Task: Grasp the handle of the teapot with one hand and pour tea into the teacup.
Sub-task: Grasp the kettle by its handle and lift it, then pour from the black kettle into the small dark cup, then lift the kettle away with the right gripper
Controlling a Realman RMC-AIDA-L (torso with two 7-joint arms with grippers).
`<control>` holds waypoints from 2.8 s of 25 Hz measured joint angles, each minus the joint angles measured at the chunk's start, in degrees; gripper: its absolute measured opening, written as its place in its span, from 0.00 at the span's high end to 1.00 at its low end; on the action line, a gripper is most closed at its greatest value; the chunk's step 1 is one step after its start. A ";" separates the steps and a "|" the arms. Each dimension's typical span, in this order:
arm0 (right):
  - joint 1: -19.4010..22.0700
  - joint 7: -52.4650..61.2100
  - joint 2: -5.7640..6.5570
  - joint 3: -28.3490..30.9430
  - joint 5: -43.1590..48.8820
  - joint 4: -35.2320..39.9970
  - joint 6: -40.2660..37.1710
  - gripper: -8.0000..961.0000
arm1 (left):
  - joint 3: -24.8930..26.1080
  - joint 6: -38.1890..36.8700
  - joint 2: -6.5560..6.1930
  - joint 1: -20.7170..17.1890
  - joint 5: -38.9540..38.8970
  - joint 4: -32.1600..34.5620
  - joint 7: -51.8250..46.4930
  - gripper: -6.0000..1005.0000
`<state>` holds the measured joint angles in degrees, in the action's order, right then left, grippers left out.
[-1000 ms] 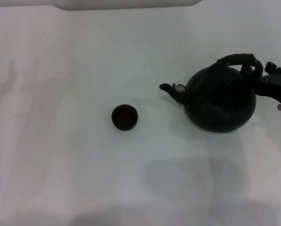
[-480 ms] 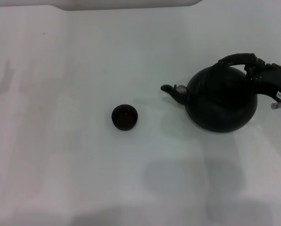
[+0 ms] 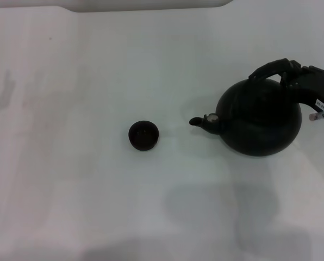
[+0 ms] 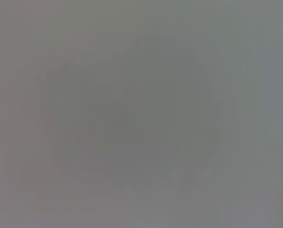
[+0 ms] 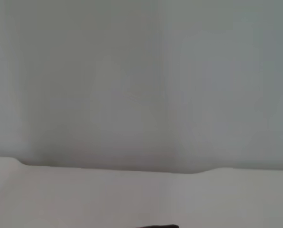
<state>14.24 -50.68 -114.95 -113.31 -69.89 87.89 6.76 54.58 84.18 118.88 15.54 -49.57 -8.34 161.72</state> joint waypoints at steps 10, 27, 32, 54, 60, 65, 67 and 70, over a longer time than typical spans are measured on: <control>-4.92 -5.47 -0.36 -1.31 0.03 2.09 2.58 0.84 | 0.00 0.08 0.04 -0.64 0.00 0.16 0.00 0.12; -17.39 -5.61 -0.62 -6.41 7.58 -2.45 -2.87 0.84 | 0.00 1.43 0.49 -5.23 0.01 2.71 -0.11 0.12; -18.04 -5.82 -0.63 -7.84 9.43 -4.18 -5.50 0.84 | -0.04 1.27 0.53 -6.13 0.01 2.73 -0.33 0.12; -18.74 -9.14 -0.82 -17.09 20.55 -10.09 -20.54 0.86 | -0.21 0.63 0.56 -6.70 0.01 2.27 -0.36 0.12; -18.78 -10.77 -0.87 -18.28 20.58 -11.22 -23.16 0.86 | -0.17 0.63 0.56 -6.66 0.01 2.28 -0.36 0.12; -18.83 -13.06 -0.89 -19.71 20.60 -12.30 -25.93 0.86 | -0.10 0.63 0.56 -6.59 0.00 2.31 -0.36 0.12; -18.82 -14.03 -0.89 -20.41 20.59 -12.61 -27.10 0.86 | -0.07 0.63 0.56 -6.58 0.01 2.31 -0.36 0.12; -18.68 -15.66 -0.89 -21.22 20.59 -13.09 -28.68 0.86 | 0.00 0.63 0.56 -6.58 0.01 2.35 -0.36 0.12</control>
<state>-4.43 -66.34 -115.84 -134.53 -49.31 74.80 -21.92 54.58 84.81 119.44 8.96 -49.57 -5.99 161.36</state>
